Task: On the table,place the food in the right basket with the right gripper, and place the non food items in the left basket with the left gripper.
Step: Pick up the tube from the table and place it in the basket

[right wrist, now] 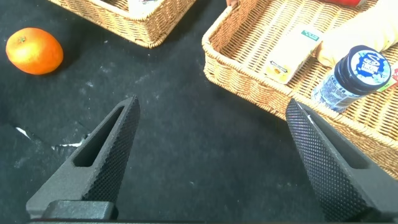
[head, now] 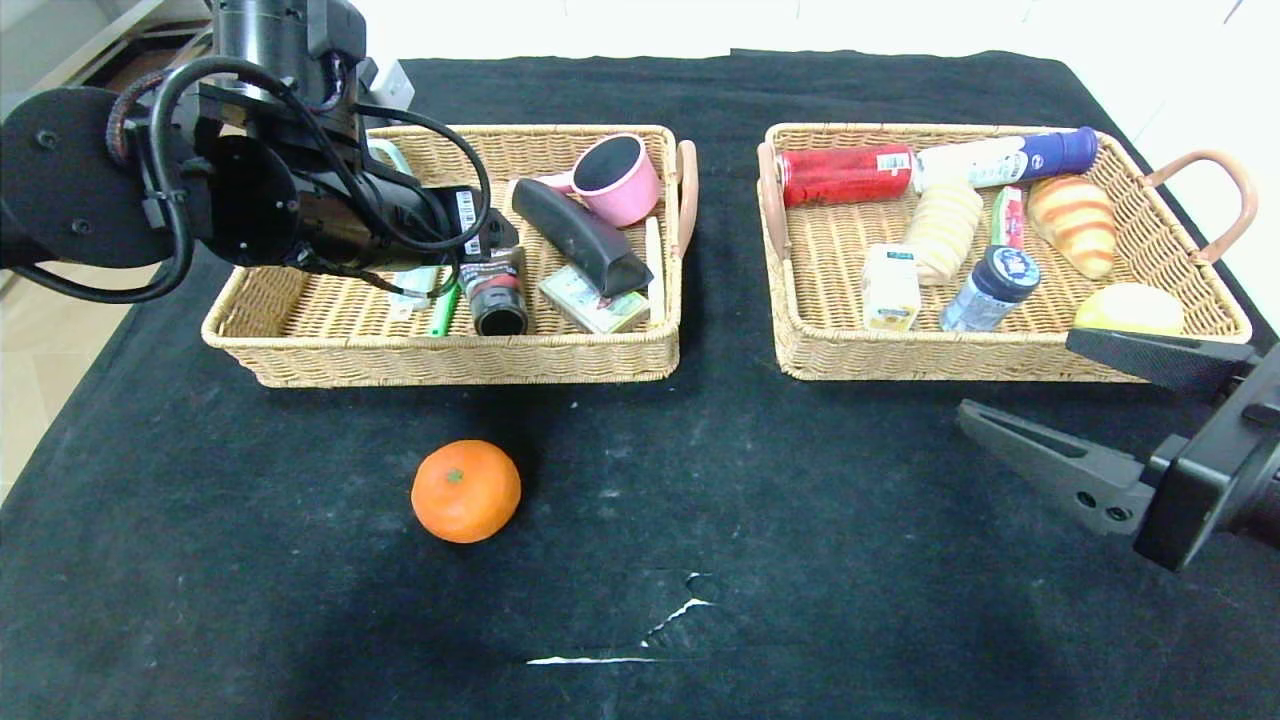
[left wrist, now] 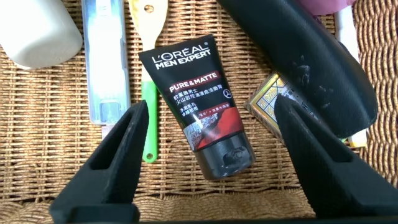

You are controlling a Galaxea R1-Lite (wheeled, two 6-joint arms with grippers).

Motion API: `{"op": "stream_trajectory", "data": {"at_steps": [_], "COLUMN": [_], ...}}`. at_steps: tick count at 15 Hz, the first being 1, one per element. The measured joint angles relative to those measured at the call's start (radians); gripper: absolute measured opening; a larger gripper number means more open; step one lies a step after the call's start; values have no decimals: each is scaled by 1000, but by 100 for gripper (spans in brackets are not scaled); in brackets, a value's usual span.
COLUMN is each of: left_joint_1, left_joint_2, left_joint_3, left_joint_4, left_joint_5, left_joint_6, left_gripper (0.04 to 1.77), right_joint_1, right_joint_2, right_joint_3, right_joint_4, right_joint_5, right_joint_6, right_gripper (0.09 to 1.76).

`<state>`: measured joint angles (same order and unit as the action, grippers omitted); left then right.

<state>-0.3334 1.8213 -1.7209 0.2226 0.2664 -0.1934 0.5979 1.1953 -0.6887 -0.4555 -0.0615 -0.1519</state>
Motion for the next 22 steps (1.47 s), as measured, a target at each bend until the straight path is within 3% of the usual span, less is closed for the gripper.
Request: {"op": "stream_trajectory", "data": {"at_steps": [5,10,13,17,22], "left_joint_1": [-14,-96,-138,-148,-172], "left_joint_2": [-29,-128,-203,-269,-295], "left_joint_3": [27,127,183,221,330], "left_joint_4": [16,56,186,346,390], "left_joint_5": [0,13,13,3,-38], "left_joint_6": [13,27,13,-15,-16], "left_gripper": [159,165,167,169,170], "right_joint_1": [0,6,8,13,13], "right_joint_2": [0,0,1,1,2], "right_joint_3": [1,3,6,6,6], "right_joint_4": [0,0,0,0,0], "right_joint_5": [0,1,1,0,0], "right_joint_6": [0,-2,-2,-2,-1], "right_gripper": [171,171,171,171,171]}}
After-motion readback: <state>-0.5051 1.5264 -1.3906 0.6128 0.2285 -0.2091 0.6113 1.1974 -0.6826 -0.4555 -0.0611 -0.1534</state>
